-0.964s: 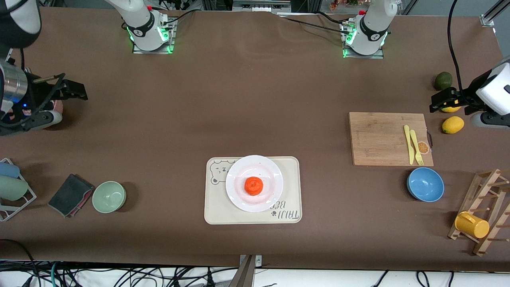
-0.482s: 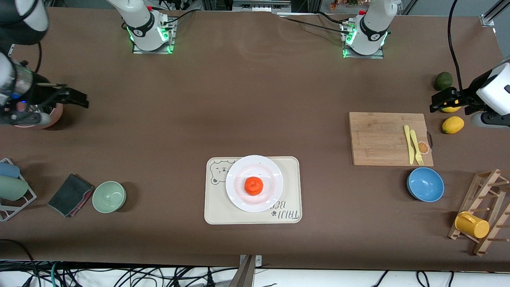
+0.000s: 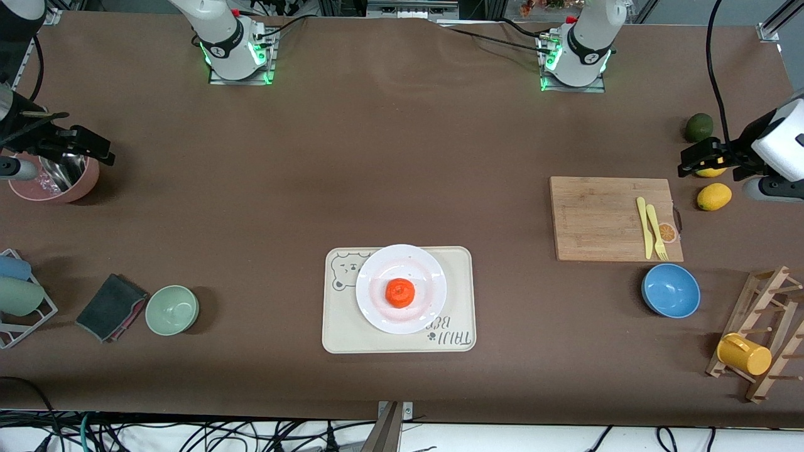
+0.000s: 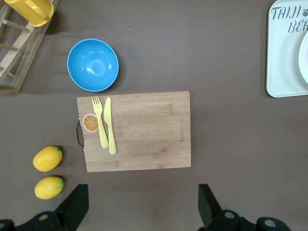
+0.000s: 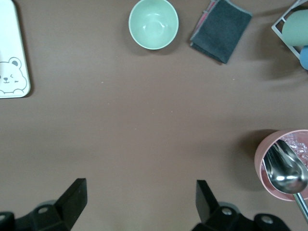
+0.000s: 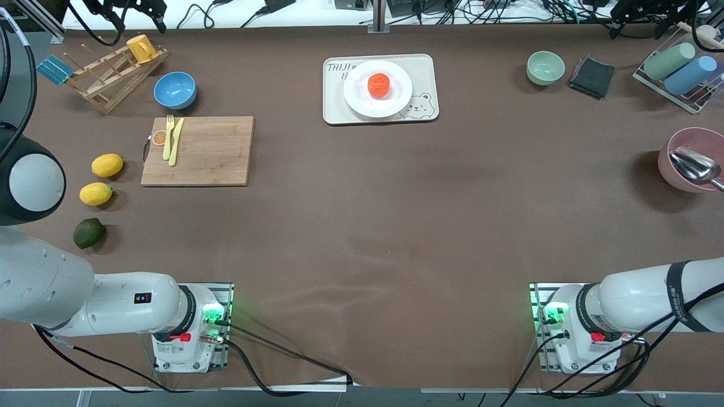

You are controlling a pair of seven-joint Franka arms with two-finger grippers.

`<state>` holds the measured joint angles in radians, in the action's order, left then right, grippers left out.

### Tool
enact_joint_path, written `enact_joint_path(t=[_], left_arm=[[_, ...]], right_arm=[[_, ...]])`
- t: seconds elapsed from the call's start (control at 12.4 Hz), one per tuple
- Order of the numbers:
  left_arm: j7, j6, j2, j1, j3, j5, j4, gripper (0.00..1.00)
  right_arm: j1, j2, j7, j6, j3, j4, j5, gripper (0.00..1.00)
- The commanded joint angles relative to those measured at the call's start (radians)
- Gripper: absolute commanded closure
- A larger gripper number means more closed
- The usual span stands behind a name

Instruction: Place orange and plate with both arms

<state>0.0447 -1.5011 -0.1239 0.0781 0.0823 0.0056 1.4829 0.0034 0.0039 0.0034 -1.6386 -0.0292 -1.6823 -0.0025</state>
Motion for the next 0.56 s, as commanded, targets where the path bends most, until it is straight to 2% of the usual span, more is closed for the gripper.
enact_joint_path(t=[0.0,0.48], left_arm=[[0.017,0.016,0.004,0.003,0.005,0.024,-0.01,0.0],[0.017,0.016,0.004,0.005,0.004,0.025,-0.012,0.0]], right_arm=[[0.004,-0.019,0.009,0.0,0.0,-0.02,0.001,0.0],[0.006,-0.013,0.009,0.002,0.003,-0.016,0.004,0.0]])
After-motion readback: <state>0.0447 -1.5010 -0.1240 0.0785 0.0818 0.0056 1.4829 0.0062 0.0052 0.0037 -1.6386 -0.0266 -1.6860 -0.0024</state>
